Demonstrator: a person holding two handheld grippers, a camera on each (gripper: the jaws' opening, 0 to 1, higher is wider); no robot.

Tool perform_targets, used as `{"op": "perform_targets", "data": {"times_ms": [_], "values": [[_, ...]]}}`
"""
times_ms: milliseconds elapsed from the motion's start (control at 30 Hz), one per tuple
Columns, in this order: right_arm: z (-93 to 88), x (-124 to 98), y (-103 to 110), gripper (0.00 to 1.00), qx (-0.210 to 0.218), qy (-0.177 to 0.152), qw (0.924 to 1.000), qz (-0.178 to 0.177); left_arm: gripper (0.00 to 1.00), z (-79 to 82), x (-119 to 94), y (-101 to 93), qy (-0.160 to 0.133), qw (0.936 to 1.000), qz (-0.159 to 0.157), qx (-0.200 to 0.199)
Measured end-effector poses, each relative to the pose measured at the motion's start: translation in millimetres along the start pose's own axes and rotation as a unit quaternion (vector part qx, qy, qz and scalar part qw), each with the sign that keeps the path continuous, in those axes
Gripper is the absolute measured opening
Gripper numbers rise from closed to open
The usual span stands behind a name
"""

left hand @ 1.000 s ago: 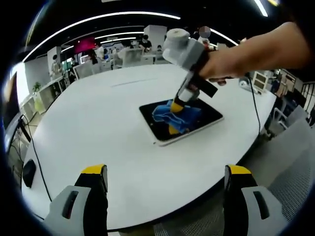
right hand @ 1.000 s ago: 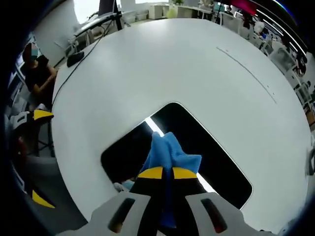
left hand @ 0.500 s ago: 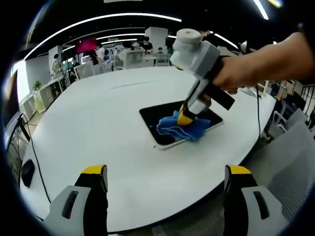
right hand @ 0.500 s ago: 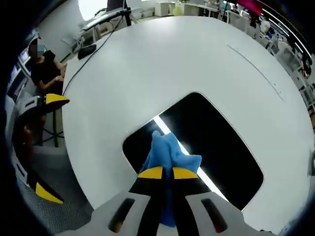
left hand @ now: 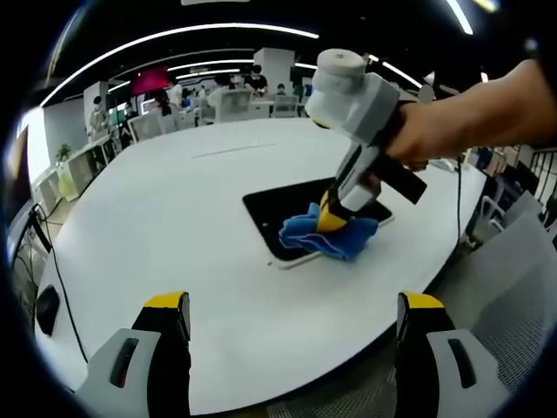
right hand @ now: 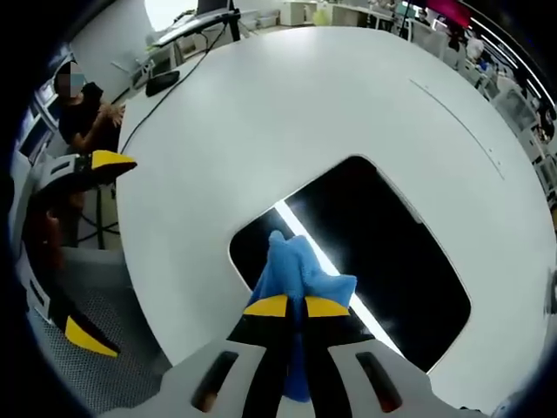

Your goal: Wipe the mirror surface with the cleaning cloth until all visible marks leave the cleaned area.

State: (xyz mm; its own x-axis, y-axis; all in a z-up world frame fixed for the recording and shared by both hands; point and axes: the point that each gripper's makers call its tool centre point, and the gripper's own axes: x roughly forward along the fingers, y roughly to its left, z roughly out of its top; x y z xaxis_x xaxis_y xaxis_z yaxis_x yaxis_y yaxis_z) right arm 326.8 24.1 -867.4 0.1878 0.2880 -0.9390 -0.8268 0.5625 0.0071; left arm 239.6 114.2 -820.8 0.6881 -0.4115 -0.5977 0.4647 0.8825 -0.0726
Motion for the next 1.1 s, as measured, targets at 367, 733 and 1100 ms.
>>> {"op": "perform_targets", "data": {"times_ms": [367, 733, 1100], "values": [[-0.3, -1, -1, 0.0, -0.025, -0.014, 0.9996, -0.002, 0.99, -0.7, -1, -1.2, 0.0, 1.0, -0.001, 0.003], [-13.8, -5, -13, 0.0, -0.013, -0.006, 0.9999, -0.002, 0.99, -1.5, -1, -0.5, 0.003, 1.0, 0.002, 0.001], [-27.0, -10, -21, 0.0, 0.001, -0.001, 1.0, 0.003, 0.99, -1.2, -1, 0.2, 0.004, 1.0, 0.002, 0.0]]}}
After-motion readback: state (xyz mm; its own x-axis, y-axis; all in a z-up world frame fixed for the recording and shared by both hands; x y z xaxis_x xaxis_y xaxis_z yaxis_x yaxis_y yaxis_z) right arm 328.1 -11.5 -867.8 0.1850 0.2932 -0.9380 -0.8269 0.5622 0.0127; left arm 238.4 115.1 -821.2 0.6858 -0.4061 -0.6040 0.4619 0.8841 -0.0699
